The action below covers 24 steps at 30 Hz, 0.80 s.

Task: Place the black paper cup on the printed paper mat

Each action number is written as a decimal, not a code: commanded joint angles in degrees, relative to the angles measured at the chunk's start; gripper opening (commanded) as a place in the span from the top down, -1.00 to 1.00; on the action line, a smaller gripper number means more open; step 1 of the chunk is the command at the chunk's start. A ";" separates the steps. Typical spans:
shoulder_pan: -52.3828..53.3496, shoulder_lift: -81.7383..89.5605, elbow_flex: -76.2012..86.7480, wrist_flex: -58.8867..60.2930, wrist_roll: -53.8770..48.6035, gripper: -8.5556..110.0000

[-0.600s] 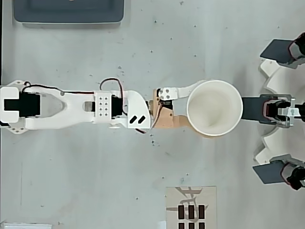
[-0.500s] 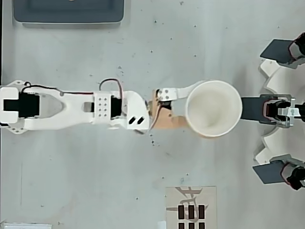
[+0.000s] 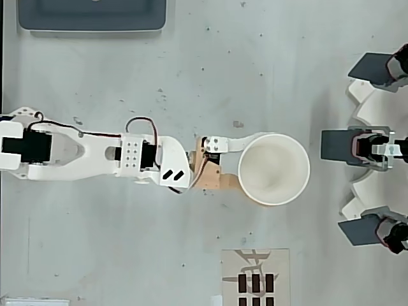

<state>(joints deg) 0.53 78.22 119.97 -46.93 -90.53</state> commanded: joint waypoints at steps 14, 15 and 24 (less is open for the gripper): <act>0.44 11.25 4.39 -2.02 1.67 0.65; 0.44 12.22 5.19 -2.02 1.93 0.65; -0.44 21.18 13.71 -2.02 2.81 0.65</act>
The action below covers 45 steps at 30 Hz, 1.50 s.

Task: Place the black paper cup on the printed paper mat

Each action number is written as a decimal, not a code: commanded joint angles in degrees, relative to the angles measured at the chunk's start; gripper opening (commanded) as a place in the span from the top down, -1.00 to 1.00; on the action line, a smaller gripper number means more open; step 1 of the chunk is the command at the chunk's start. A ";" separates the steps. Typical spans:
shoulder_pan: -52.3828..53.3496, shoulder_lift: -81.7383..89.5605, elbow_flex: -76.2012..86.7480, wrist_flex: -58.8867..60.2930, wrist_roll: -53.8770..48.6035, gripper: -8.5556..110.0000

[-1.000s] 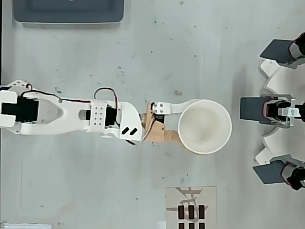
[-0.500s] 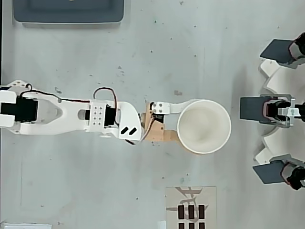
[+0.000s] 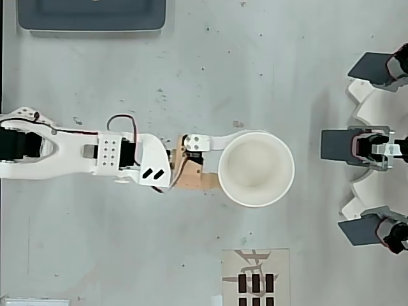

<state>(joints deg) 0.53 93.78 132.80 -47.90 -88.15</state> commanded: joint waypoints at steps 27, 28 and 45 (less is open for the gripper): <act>-0.88 24.87 32.52 -15.47 0.18 0.65; -0.88 25.58 33.49 -16.00 0.26 0.65; 4.22 28.39 37.18 -17.67 -0.18 0.64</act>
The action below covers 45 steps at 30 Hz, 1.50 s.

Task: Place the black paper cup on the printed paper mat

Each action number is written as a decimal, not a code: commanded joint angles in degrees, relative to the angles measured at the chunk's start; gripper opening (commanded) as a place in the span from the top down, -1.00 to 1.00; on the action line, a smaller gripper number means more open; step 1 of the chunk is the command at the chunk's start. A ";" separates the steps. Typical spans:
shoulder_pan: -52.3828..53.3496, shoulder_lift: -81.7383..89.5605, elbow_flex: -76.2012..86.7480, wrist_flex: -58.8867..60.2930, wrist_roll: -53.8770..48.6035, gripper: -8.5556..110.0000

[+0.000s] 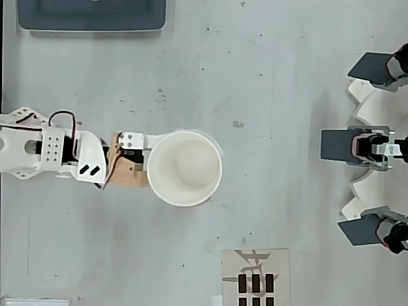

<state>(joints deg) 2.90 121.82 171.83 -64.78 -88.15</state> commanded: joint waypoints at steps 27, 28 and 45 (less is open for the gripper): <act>21.45 -27.07 -36.39 7.73 2.29 0.62; 21.71 -28.48 -37.71 7.73 2.29 0.62; 25.58 -49.48 -62.67 11.95 3.08 0.62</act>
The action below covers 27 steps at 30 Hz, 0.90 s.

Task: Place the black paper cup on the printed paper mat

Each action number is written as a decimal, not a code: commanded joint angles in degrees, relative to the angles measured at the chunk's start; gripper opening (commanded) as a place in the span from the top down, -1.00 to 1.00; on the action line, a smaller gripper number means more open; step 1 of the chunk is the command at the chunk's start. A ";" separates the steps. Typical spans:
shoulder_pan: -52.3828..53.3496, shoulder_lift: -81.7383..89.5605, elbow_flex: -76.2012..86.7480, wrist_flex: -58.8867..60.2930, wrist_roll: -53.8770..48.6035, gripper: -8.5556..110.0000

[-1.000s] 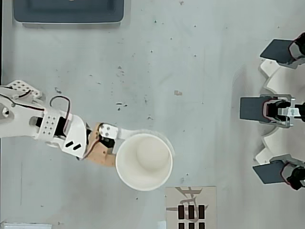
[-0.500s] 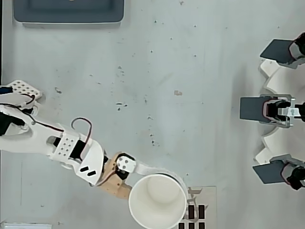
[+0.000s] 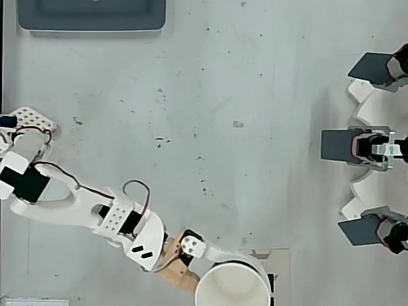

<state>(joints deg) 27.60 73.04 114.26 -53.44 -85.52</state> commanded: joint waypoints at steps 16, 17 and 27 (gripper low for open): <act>2.02 -21.53 -33.66 8.17 1.05 0.63; 2.20 -22.59 -35.07 8.61 1.05 0.63; 3.87 -31.38 -44.91 11.25 1.58 0.63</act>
<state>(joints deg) 30.50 41.13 72.77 -42.28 -84.38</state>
